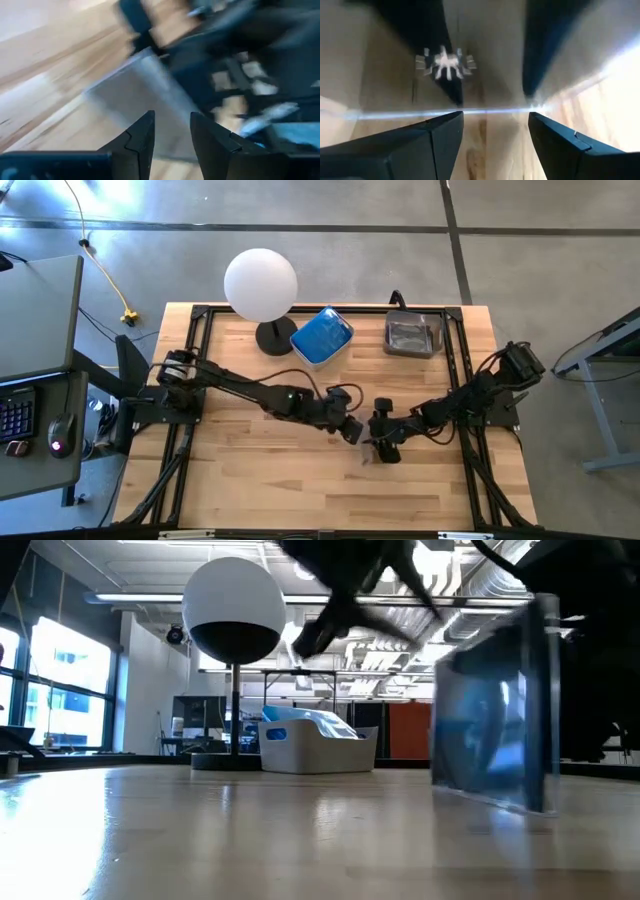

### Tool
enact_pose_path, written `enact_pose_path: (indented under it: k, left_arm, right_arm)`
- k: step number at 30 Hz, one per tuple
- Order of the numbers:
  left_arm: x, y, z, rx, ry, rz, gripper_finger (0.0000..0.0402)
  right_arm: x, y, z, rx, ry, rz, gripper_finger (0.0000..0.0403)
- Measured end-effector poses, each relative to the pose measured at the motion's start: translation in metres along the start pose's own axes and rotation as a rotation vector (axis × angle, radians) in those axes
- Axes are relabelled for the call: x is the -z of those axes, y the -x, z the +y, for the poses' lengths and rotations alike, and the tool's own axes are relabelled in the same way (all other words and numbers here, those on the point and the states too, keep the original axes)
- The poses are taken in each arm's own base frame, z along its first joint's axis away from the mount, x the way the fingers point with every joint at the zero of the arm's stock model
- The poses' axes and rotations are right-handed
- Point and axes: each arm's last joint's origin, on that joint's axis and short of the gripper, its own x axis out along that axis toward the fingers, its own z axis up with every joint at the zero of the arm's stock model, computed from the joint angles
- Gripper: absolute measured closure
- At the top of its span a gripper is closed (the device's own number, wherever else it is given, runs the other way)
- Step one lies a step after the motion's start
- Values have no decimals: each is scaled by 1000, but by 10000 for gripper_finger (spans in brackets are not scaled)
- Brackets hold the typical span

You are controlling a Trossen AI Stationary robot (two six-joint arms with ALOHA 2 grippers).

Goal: Pick & place jewel cases by type
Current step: Put the black CD case into the black bin

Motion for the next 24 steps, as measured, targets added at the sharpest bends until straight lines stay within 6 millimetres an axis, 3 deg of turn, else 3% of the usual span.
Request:
enact_pose_path:
  k: [2,8,15,24]
  left_arm:
    - [-10,3,-1,26,-5,-3,278]
    - [-23,-7,20,-30,23,95,278]
    - [-20,-35,30,61,42,189,278]
    - [-17,-39,33,53,29,186,278]
  right_arm:
    - [-1,0,0,21,-21,-15,183]
    - [0,0,-1,36,-32,-18,182]
    - [-1,1,-1,40,-32,-29,182]
    - [0,2,1,58,-21,-18,182]
